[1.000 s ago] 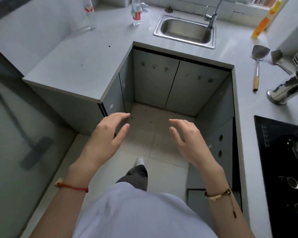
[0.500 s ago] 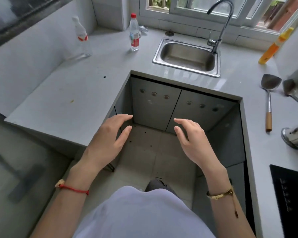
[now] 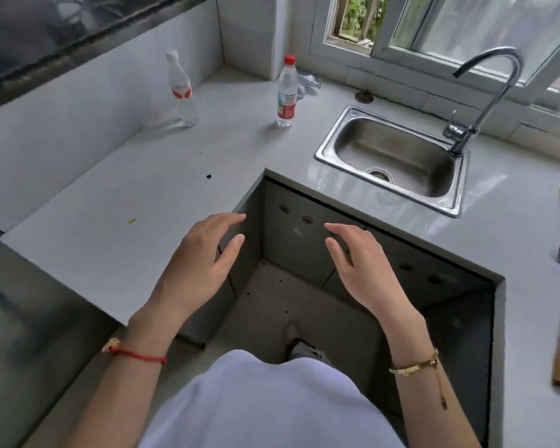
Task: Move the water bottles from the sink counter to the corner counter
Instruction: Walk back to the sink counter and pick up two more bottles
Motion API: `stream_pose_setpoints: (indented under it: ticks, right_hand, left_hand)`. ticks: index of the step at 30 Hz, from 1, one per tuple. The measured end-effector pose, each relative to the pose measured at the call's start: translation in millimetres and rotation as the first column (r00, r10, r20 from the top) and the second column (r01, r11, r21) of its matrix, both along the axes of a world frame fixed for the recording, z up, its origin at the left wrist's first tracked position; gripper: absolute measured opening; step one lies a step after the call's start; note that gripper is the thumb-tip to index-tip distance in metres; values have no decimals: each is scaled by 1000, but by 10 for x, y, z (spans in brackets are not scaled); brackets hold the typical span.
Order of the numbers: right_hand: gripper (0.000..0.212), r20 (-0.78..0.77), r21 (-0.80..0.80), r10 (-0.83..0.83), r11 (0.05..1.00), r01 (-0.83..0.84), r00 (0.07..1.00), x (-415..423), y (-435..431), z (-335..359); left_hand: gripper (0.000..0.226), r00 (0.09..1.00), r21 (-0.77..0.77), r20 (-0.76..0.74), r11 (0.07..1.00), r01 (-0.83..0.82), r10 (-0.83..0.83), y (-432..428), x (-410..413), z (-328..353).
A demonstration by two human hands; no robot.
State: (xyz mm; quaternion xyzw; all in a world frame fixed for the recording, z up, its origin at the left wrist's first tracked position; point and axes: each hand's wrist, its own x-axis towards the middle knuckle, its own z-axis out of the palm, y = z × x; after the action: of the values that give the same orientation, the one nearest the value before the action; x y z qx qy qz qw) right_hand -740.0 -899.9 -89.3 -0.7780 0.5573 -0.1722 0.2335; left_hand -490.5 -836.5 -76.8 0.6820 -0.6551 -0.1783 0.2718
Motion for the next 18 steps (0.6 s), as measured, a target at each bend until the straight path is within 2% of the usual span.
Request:
stream_pose_setpoints:
  ticks: [11, 18]
  right_hand:
    - [36, -17, -28, 210, 977, -210, 978, -119, -1475, 115]
    - [37, 1, -21, 282, 959, -282, 959, 59, -2122, 139]
  left_hand:
    - [37, 981, -23, -47, 982, -189, 188, -1044, -337, 82]
    - [37, 962, -11, -53, 963, -268, 267, -1490, -289, 110]
